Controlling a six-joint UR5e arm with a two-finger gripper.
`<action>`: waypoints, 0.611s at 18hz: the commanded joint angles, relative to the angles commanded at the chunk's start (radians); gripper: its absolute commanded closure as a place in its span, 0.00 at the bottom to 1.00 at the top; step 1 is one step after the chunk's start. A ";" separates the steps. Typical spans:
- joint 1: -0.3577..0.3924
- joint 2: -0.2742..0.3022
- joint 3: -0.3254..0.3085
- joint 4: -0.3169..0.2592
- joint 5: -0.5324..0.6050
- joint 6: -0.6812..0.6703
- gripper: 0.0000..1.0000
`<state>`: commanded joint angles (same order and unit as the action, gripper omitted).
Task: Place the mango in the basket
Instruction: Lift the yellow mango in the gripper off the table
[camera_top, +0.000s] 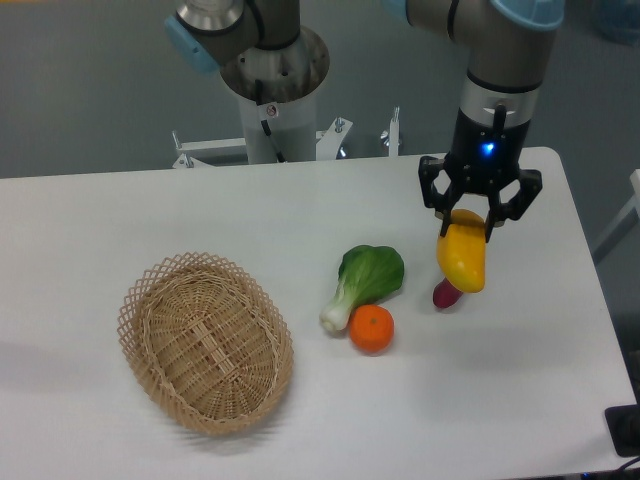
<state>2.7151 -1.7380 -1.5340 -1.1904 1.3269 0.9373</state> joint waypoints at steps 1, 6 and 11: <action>0.000 0.000 -0.003 0.002 0.002 0.000 0.75; -0.002 0.008 -0.023 0.002 0.002 -0.003 0.75; -0.043 0.043 -0.100 0.012 0.006 -0.023 0.75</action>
<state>2.6723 -1.6951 -1.6335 -1.1782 1.3330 0.9143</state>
